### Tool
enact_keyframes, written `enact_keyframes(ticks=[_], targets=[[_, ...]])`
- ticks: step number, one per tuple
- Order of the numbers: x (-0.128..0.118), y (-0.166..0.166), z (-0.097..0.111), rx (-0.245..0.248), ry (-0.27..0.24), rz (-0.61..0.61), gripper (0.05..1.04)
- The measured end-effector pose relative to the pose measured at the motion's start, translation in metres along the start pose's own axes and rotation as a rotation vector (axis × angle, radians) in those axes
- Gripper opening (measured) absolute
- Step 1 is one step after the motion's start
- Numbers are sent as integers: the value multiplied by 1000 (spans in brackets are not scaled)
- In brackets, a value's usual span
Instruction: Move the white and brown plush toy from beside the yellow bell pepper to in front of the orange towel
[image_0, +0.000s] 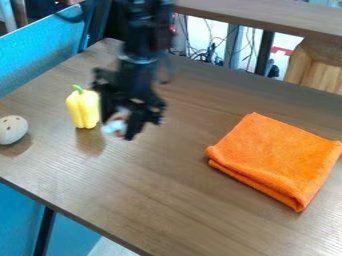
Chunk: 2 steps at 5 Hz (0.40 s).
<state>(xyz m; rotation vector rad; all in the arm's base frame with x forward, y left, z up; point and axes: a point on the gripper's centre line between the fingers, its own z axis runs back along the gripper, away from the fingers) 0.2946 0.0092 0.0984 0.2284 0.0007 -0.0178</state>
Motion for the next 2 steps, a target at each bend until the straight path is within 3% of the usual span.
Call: enact_keyframes(ticks=[1, 2], targets=[[2, -51, 10, 15, -1, -194, 611], [-11, -103, -3, 6, 73, -394, 611]])
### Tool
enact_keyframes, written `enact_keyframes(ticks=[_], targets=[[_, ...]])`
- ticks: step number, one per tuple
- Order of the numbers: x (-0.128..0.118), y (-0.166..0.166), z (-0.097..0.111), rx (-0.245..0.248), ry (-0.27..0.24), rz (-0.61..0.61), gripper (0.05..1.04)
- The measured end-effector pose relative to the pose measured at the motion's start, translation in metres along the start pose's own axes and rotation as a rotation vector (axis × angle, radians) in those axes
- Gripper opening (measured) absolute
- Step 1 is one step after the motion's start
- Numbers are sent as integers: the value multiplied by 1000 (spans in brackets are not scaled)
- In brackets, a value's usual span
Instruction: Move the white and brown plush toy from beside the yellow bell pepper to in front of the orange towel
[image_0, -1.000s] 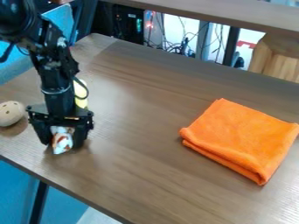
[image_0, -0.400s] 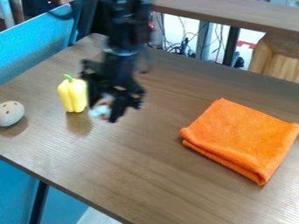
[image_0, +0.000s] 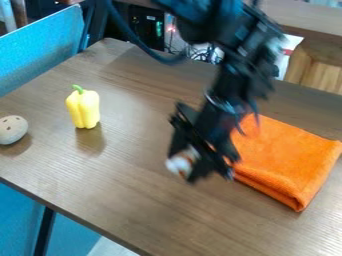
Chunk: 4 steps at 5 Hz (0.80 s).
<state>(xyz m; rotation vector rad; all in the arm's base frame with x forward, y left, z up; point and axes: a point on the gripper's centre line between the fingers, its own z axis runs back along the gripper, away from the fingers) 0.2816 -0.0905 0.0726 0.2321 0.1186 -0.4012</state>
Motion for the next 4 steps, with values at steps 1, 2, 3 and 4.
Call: enact_keyframes(ticks=[1, 2, 3, 4], targets=[[0, -56, -6, -34, -28, -159, 611], [-2, -74, -26, -47, -9, -235, 611], [5, -68, -37, -8, -18, -229, 605], [10, -57, -38, 67, -25, -197, 643]])
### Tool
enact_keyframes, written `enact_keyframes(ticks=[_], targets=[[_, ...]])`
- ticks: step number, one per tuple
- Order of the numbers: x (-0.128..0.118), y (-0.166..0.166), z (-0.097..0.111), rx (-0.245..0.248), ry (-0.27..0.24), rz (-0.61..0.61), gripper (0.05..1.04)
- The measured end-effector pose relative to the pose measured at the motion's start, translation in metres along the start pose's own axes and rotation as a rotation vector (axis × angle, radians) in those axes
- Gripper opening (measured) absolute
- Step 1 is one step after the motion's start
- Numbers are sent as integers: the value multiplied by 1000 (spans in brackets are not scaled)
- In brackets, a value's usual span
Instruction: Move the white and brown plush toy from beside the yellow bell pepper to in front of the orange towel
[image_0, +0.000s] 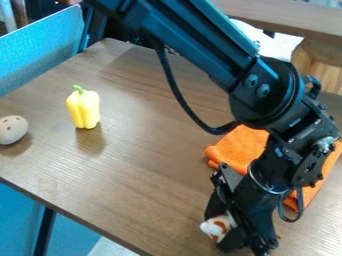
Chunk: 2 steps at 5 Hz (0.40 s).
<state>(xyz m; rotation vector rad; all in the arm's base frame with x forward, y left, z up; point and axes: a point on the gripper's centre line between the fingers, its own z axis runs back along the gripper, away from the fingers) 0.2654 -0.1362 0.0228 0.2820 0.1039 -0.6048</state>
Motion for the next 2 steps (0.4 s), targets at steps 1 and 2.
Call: enact_keyframes(ticks=[1, 2], targets=[[-2, 6, -1, 42, 14, -10, 851], [-20, 13, 9, 28, -26, 59, 1002]])
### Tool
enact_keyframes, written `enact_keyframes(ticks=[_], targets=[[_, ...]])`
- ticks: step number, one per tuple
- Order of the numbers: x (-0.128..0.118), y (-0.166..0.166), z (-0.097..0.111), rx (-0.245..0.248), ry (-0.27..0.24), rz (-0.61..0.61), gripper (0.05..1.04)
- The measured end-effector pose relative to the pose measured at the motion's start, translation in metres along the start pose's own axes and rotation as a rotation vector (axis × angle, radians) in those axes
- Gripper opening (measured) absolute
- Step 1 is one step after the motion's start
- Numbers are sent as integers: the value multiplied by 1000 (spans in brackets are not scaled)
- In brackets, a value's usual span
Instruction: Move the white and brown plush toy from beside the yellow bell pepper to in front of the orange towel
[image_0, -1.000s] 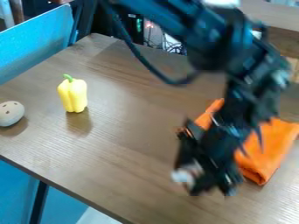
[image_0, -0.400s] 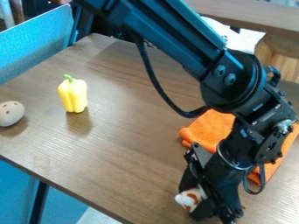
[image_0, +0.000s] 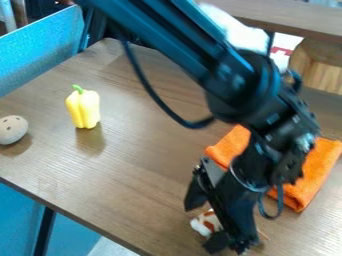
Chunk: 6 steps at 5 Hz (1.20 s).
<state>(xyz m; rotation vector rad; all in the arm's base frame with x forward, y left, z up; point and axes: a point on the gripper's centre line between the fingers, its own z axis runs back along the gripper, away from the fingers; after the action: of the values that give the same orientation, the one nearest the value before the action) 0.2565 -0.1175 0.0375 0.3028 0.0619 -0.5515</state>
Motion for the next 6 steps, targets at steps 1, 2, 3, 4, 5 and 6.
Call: enact_keyframes(ticks=[1, 2, 3, 4, 5, 6], targets=[[-12, 13, 40, -69, -145, 91, 1001], [-23, 20, 66, -152, -204, 133, 1001], [-35, 38, 84, -310, -333, 148, 1001], [-41, 86, 75, -187, -207, 271, 1001], [-63, 130, 70, -43, -88, 359, 1001], [-93, 167, 58, -4, 20, 369, 1001]])
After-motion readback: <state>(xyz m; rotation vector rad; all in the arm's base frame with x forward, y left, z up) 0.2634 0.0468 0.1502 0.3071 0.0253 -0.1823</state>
